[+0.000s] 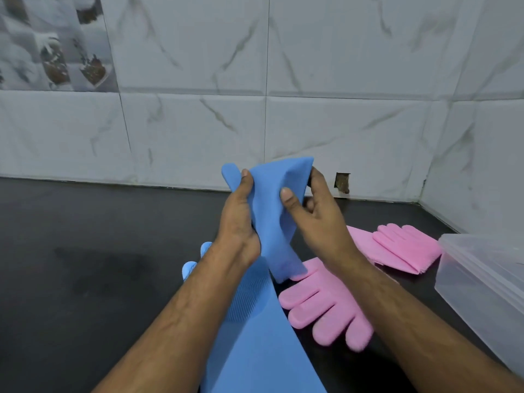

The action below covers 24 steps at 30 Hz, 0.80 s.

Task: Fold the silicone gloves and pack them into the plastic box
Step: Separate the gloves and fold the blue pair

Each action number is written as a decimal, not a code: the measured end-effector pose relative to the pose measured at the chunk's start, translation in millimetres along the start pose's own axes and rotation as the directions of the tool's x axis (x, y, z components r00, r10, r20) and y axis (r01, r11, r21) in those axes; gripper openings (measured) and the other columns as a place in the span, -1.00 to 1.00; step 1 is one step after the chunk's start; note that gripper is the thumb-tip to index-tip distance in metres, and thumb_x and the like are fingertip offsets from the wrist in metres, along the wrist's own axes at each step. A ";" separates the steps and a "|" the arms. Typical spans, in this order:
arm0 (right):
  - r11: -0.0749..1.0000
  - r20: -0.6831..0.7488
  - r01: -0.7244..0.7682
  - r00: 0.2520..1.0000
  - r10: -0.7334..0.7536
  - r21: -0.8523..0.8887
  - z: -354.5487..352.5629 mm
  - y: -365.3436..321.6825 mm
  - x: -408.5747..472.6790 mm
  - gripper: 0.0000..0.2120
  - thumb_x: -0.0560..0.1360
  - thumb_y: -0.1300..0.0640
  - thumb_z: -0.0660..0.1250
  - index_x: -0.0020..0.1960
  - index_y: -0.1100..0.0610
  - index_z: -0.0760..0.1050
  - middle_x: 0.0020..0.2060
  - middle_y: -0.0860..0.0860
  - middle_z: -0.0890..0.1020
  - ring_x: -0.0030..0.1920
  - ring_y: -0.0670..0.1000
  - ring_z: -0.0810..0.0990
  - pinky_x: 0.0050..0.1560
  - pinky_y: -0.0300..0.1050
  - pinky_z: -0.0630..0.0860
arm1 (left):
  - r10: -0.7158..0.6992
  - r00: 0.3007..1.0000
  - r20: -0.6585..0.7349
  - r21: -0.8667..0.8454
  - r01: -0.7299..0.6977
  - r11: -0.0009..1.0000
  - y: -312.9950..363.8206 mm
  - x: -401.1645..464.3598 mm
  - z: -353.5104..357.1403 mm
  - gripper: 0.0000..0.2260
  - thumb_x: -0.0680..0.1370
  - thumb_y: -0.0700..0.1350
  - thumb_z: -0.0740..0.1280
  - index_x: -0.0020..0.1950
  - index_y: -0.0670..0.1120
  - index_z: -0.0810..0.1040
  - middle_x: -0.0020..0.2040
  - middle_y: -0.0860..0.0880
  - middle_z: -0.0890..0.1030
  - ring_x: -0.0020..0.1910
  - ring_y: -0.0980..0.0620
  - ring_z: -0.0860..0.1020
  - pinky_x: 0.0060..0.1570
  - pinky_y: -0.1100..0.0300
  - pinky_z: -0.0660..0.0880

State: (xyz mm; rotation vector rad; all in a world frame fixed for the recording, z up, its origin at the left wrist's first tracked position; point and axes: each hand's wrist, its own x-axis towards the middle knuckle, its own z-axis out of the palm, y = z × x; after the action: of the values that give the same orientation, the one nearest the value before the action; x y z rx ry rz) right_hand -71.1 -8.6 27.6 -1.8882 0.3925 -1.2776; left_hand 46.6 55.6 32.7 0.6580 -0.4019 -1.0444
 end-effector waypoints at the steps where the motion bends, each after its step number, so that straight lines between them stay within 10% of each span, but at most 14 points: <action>1: 0.999 -0.017 -0.023 1.000 0.024 0.033 1.6 -0.1 -0.6 -0.56 0.58 -0.05 0.38 0.41 -0.01 0.39 0.08 -0.11 0.67 -0.14 -0.23 0.64 -0.05 -0.22 0.58 | -0.009 1.000 0.016 -0.019 0.010 1.000 0.2 -0.8 -0.4 -0.49 0.56 0.22 0.39 0.30 -0.16 0.63 0.19 -0.24 0.70 0.16 -0.26 0.68 0.28 -0.24 0.55; 4: 0.953 0.013 -0.132 0.991 0.133 0.274 1.1 0.3 -3.3 -0.53 0.53 0.00 0.46 0.38 -0.02 0.42 0.22 -0.11 0.65 0.21 -0.07 0.64 0.19 -0.01 0.60 | -0.021 0.997 0.074 -0.008 0.021 1.000 5.6 -5.1 -0.5 -0.60 0.61 0.11 0.37 0.31 -0.14 0.62 0.16 -0.23 0.71 0.10 -0.23 0.71 0.10 -0.11 0.65; 8: 0.784 0.157 -0.291 0.957 0.246 0.548 -5.7 -2.5 -5.9 -0.52 0.50 0.17 0.50 0.38 0.03 0.46 0.24 0.04 0.66 0.19 0.10 0.68 0.08 -0.01 0.63 | -0.048 0.996 0.073 0.050 0.044 0.998 8.1 -17.1 -4.8 -0.62 0.57 -0.05 0.40 0.37 -0.13 0.59 0.24 -0.24 0.67 0.16 -0.26 0.66 0.24 -0.14 0.57; 15: 0.665 0.366 -0.578 0.816 0.448 0.473 -1.4 -1.8 -35.1 -0.57 0.56 0.29 0.36 0.40 0.06 0.49 0.25 0.15 0.65 0.17 0.19 0.65 0.20 0.09 0.56 | -0.058 0.997 -0.045 0.144 0.064 0.987 2.1 -56.1 -31.7 -0.57 0.54 -0.18 0.32 0.40 -0.25 0.52 0.31 -0.36 0.58 0.24 -0.30 0.60 0.42 -0.20 0.43; 20: 0.639 0.390 -0.616 0.788 0.477 0.462 11.3 -11.2 -61.9 -0.59 0.56 0.33 0.33 0.37 0.07 0.51 0.22 0.16 0.66 0.03 0.12 0.71 -0.05 -0.02 0.63 | 0.025 0.999 -0.042 0.237 -0.015 0.971 0.1 -85.5 -51.2 -0.53 0.45 -0.26 0.33 0.37 -0.18 0.49 0.17 -0.30 0.57 0.08 -0.27 0.59 0.33 -0.31 0.45; 24: 0.566 0.467 -0.632 0.774 0.427 0.529 13.8 -23.4 -81.2 -0.58 0.55 0.32 0.34 0.40 0.15 0.49 0.27 0.23 0.61 0.20 0.28 0.61 0.29 0.23 0.50 | 0.033 0.998 -0.052 0.423 -0.008 0.906 3.0 -103.6 -68.5 -0.56 0.51 -0.02 0.37 0.27 -0.28 0.48 -0.17 -0.22 0.50 -0.37 -0.07 0.41 -0.43 0.14 0.40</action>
State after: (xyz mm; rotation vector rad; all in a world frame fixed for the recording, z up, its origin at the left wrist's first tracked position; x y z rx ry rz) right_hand -98.8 64.0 -8.1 -1.1539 0.2698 -0.5725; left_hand 42.1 169.7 -16.1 1.0676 -0.5922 -0.9212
